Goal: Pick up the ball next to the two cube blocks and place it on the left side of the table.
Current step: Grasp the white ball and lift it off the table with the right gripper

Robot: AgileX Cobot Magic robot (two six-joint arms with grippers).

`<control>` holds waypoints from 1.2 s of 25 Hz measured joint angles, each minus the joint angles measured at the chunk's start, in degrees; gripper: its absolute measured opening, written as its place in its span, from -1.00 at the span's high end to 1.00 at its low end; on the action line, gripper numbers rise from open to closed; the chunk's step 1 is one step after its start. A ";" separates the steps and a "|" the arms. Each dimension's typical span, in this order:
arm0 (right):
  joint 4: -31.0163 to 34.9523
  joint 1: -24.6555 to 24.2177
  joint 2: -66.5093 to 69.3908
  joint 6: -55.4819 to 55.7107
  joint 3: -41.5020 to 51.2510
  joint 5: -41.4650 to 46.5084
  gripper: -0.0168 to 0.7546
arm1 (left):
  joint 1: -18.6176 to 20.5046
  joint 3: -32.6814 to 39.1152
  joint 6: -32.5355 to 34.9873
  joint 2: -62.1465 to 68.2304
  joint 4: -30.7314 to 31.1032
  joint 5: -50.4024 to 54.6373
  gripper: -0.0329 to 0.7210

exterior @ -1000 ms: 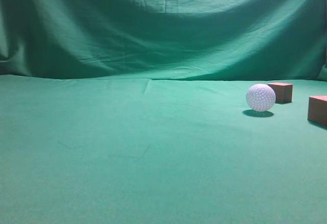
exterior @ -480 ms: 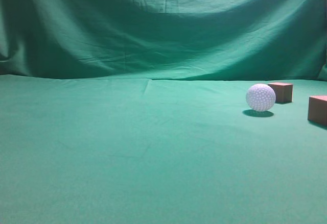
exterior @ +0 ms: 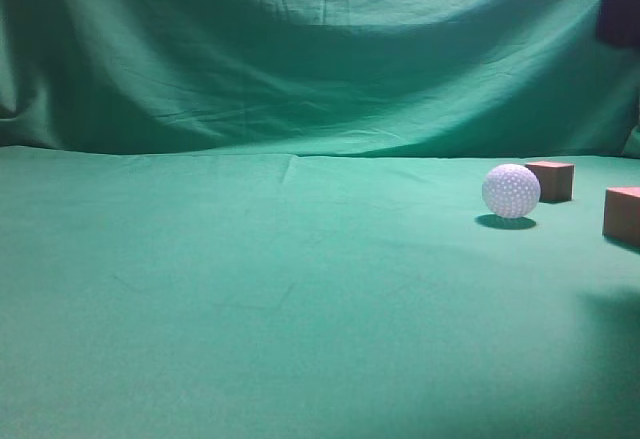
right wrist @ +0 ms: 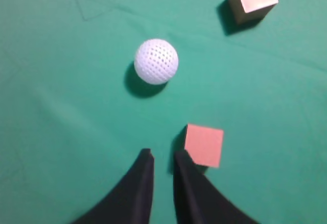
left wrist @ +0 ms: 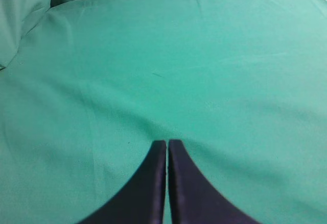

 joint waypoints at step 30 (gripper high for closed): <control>3.62 0.00 27.54 -1.92 -11.98 -10.11 0.15 | 0.00 0.00 0.00 0.00 0.00 0.00 0.91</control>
